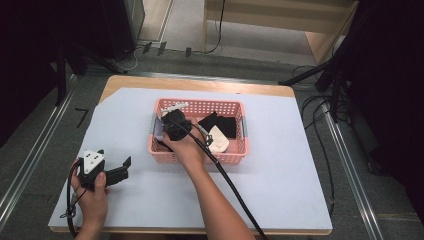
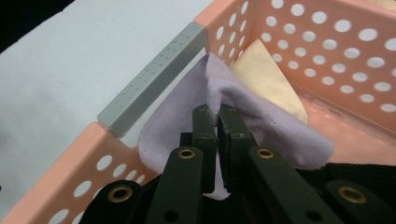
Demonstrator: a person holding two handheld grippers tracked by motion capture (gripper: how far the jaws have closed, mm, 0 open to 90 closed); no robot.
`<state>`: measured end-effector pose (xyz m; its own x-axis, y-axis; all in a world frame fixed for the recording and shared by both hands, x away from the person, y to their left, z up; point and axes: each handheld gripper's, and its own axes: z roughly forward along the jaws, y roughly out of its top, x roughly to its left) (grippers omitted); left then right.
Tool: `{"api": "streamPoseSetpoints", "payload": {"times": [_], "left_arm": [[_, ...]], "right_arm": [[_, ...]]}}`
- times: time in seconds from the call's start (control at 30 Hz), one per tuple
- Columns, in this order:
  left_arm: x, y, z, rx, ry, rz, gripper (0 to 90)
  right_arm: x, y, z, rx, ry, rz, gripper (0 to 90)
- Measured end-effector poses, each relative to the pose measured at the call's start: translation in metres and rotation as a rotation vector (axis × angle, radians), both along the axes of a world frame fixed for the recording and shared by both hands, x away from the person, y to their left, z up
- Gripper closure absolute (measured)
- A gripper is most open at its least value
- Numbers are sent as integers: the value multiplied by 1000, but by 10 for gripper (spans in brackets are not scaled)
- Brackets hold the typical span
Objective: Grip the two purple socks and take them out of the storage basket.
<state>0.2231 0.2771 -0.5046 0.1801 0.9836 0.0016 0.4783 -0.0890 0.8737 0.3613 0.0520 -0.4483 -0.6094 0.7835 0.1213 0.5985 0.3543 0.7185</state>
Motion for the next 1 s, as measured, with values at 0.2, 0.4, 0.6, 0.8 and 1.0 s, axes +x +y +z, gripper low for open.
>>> {"api": "streamPoseSetpoints", "payload": {"times": [0.2,0.4,0.6,0.8,1.0], "left_arm": [[0,0,0,-1,4,-2,74],[1,0,0,-1,5,-2,74],[0,0,0,1,7,-6,74],[1,-1,0,5,6,-2,98],[1,-1,0,8,6,1,136]], "right_arm": [[0,-1,-5,-7,86,123,772],[-4,4,-5,-43,31,173,452],[3,13,-10,-176,103,117,293],[10,21,-11,-278,124,68,270],[14,31,-7,-318,99,85,319]]}}
